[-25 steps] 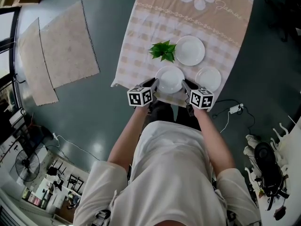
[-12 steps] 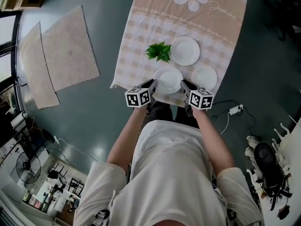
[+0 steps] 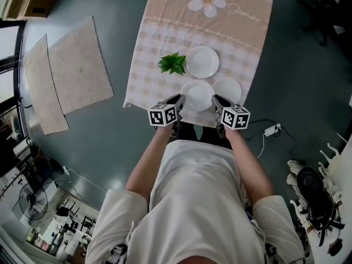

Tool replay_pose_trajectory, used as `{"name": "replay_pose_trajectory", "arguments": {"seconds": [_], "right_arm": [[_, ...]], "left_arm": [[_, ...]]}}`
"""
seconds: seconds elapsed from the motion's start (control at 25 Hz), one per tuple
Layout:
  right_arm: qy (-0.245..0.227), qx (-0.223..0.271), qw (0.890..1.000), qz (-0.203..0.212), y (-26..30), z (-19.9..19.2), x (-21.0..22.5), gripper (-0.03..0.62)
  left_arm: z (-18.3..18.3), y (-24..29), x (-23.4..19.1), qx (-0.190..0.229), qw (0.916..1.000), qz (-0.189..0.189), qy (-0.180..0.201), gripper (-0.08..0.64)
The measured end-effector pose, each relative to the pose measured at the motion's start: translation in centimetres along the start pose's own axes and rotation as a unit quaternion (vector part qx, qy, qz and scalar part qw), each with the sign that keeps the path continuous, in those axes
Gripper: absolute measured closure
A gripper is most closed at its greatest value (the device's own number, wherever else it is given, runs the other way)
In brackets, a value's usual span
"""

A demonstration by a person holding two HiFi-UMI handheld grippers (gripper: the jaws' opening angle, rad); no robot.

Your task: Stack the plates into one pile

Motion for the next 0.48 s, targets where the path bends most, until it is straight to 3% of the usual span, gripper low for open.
{"name": "replay_pose_trajectory", "arguments": {"seconds": [0.48], "right_arm": [[0.016,0.019,0.999,-0.028,-5.7,0.8,6.9,0.537]], "left_arm": [[-1.2,5.7,7.0,-0.033,0.9988,-0.016,0.032,0.514]]}}
Point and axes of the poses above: the fingertips, and each gripper's own axes: y forward along the fingers, x to its right, z out of its top, the point moved 3 cm from there along -y, backward along the fingers, and after that the axes turned 2 degrees about z, right-handed, at the moved point
